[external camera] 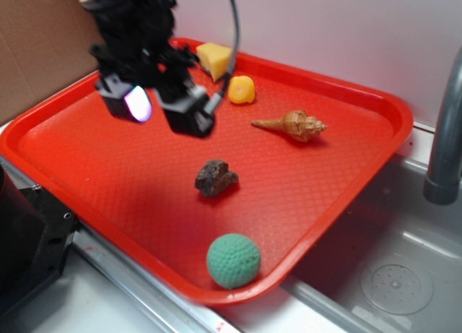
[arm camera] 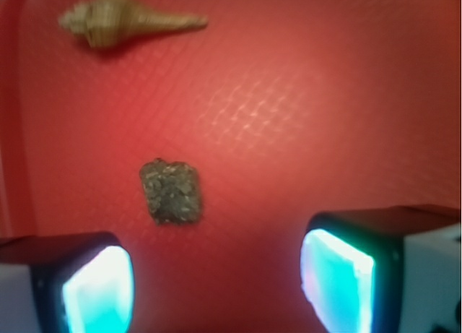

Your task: Grab the rock.

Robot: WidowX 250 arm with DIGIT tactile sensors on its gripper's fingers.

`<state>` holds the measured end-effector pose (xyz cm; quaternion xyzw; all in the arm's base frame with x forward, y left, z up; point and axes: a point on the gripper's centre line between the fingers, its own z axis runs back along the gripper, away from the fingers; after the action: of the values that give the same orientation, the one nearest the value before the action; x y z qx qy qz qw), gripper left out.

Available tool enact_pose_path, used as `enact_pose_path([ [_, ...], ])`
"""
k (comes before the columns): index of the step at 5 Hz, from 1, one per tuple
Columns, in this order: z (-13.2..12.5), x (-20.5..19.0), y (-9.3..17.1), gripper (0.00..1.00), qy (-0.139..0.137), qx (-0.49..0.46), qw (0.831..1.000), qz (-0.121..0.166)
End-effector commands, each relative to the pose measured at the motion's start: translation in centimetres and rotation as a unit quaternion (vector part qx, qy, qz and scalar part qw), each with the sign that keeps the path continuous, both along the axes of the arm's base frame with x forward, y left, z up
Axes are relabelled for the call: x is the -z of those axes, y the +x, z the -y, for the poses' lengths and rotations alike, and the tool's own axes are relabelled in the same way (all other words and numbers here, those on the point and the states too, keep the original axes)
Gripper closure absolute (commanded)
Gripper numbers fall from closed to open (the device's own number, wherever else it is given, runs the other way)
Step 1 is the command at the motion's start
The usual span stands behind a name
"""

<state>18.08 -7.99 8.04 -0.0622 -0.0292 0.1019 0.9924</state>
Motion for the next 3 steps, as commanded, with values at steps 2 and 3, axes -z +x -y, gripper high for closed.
enact_pose_path([
  [2,3.3,5.2,1.1,0.00,0.013,0.023,0.999,-0.023],
  [3,3.0,6.0,0.8,0.54,0.017,0.005,0.999,-0.027],
])
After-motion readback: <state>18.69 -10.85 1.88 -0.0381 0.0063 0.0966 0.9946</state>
